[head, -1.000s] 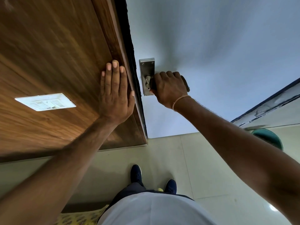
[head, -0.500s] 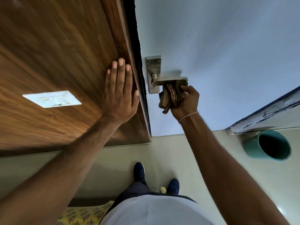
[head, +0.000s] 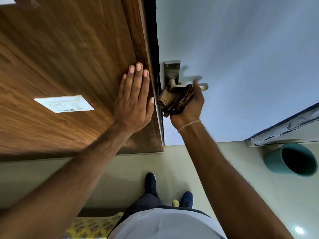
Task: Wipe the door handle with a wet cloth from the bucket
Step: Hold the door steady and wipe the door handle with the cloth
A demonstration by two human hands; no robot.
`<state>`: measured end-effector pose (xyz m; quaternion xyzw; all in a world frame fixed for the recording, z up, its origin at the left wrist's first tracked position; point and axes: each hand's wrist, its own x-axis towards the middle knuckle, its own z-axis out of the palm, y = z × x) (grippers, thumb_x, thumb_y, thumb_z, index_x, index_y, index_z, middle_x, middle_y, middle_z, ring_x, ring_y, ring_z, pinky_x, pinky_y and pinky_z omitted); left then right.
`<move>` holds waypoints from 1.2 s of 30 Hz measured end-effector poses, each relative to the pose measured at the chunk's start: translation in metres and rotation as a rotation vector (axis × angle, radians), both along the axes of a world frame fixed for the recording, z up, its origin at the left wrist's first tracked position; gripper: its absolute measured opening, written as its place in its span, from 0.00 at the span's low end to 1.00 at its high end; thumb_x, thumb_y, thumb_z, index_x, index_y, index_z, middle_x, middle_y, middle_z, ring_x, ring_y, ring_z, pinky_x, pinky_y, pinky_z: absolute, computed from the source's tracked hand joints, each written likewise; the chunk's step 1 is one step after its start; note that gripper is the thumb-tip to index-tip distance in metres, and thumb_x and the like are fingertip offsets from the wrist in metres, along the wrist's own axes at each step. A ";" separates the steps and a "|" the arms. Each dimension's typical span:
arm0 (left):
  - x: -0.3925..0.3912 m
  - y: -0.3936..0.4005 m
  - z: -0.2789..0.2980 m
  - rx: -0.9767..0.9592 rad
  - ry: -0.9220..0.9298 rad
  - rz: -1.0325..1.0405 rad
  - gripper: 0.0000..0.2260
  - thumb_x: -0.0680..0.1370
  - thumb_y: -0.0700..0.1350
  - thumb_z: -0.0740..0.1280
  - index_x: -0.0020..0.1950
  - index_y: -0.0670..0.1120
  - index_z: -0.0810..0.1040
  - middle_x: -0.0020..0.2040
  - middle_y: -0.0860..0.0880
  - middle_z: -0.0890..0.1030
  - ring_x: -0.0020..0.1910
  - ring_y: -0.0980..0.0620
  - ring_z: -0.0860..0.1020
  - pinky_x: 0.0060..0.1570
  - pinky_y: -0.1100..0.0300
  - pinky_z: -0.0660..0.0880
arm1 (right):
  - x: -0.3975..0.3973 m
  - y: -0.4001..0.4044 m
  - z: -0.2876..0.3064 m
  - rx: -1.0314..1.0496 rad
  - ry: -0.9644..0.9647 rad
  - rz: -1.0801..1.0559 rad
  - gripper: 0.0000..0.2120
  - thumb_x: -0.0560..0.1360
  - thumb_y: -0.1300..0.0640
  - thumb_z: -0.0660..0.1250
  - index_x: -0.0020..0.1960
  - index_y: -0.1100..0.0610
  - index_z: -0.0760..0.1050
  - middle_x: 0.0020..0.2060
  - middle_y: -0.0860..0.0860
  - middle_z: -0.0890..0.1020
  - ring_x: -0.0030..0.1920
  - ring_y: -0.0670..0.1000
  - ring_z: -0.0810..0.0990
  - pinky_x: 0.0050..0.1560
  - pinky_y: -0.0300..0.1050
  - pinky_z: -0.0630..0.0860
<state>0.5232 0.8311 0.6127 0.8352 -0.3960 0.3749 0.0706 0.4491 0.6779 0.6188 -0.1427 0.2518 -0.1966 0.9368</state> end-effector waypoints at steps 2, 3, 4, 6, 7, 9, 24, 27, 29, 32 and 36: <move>0.000 -0.001 0.000 -0.006 -0.006 -0.001 0.33 0.85 0.49 0.64 0.84 0.35 0.57 0.83 0.33 0.61 0.84 0.35 0.58 0.85 0.41 0.56 | -0.001 -0.004 -0.002 -0.089 0.123 0.016 0.08 0.79 0.63 0.65 0.57 0.62 0.79 0.56 0.63 0.82 0.62 0.67 0.82 0.66 0.63 0.79; 0.000 -0.002 0.000 -0.009 -0.008 0.002 0.33 0.85 0.49 0.64 0.84 0.35 0.57 0.83 0.33 0.62 0.84 0.34 0.59 0.85 0.41 0.56 | 0.000 -0.005 -0.001 -0.103 0.212 0.038 0.11 0.77 0.69 0.63 0.58 0.63 0.78 0.56 0.63 0.82 0.61 0.68 0.83 0.59 0.61 0.83; -0.001 -0.002 0.000 -0.013 -0.007 0.007 0.33 0.85 0.49 0.64 0.84 0.35 0.58 0.83 0.33 0.62 0.83 0.34 0.59 0.85 0.41 0.56 | 0.002 -0.004 -0.002 -0.089 0.253 0.075 0.14 0.76 0.72 0.60 0.59 0.63 0.77 0.56 0.63 0.81 0.56 0.66 0.84 0.51 0.58 0.86; -0.002 -0.002 -0.001 -0.016 0.004 0.008 0.33 0.84 0.49 0.65 0.84 0.34 0.58 0.83 0.33 0.62 0.83 0.34 0.59 0.85 0.41 0.55 | 0.005 -0.002 0.001 -0.063 0.293 0.152 0.18 0.77 0.73 0.58 0.63 0.63 0.76 0.56 0.63 0.80 0.51 0.63 0.83 0.41 0.53 0.87; -0.002 -0.003 -0.001 -0.019 0.006 0.008 0.34 0.84 0.49 0.65 0.84 0.34 0.58 0.83 0.33 0.61 0.84 0.34 0.59 0.85 0.41 0.55 | 0.007 -0.002 -0.001 -0.064 0.315 0.178 0.19 0.77 0.73 0.57 0.65 0.63 0.75 0.56 0.63 0.80 0.51 0.62 0.83 0.41 0.54 0.87; -0.001 -0.003 -0.001 -0.027 -0.002 0.007 0.34 0.84 0.49 0.66 0.84 0.34 0.58 0.83 0.33 0.62 0.83 0.34 0.59 0.85 0.41 0.55 | 0.008 -0.010 -0.007 -0.070 0.328 0.179 0.20 0.77 0.73 0.56 0.66 0.63 0.75 0.57 0.64 0.82 0.53 0.64 0.84 0.49 0.59 0.87; 0.004 -0.005 -0.004 -0.036 -0.018 0.000 0.35 0.83 0.49 0.67 0.83 0.33 0.58 0.82 0.31 0.64 0.83 0.34 0.58 0.85 0.42 0.52 | 0.014 -0.003 -0.008 0.046 0.213 0.135 0.18 0.78 0.73 0.53 0.61 0.64 0.76 0.51 0.62 0.82 0.51 0.60 0.83 0.54 0.56 0.84; 0.003 -0.005 -0.005 -0.039 -0.019 -0.008 0.36 0.83 0.49 0.67 0.84 0.34 0.56 0.82 0.31 0.63 0.83 0.34 0.57 0.85 0.43 0.51 | 0.012 0.003 0.001 0.159 0.124 0.149 0.26 0.73 0.72 0.55 0.69 0.64 0.74 0.60 0.63 0.82 0.61 0.61 0.82 0.59 0.60 0.82; 0.005 -0.003 -0.006 -0.029 -0.026 -0.018 0.37 0.83 0.49 0.67 0.85 0.34 0.54 0.83 0.33 0.62 0.83 0.35 0.57 0.85 0.43 0.52 | 0.008 0.000 0.006 0.209 0.049 0.143 0.28 0.70 0.71 0.56 0.69 0.66 0.74 0.60 0.65 0.82 0.61 0.63 0.82 0.56 0.61 0.84; 0.007 -0.001 -0.006 -0.015 -0.022 -0.042 0.36 0.84 0.49 0.65 0.85 0.36 0.52 0.84 0.36 0.57 0.85 0.38 0.54 0.85 0.43 0.53 | 0.002 -0.006 0.003 0.299 0.015 0.114 0.25 0.72 0.70 0.59 0.68 0.67 0.75 0.54 0.67 0.84 0.58 0.65 0.82 0.59 0.61 0.83; 0.006 0.000 -0.006 -0.026 -0.007 -0.062 0.34 0.85 0.49 0.60 0.85 0.36 0.52 0.84 0.38 0.52 0.86 0.41 0.49 0.85 0.42 0.54 | -0.006 -0.010 0.003 0.311 0.079 0.147 0.26 0.75 0.68 0.60 0.73 0.65 0.74 0.56 0.65 0.83 0.59 0.62 0.82 0.63 0.55 0.81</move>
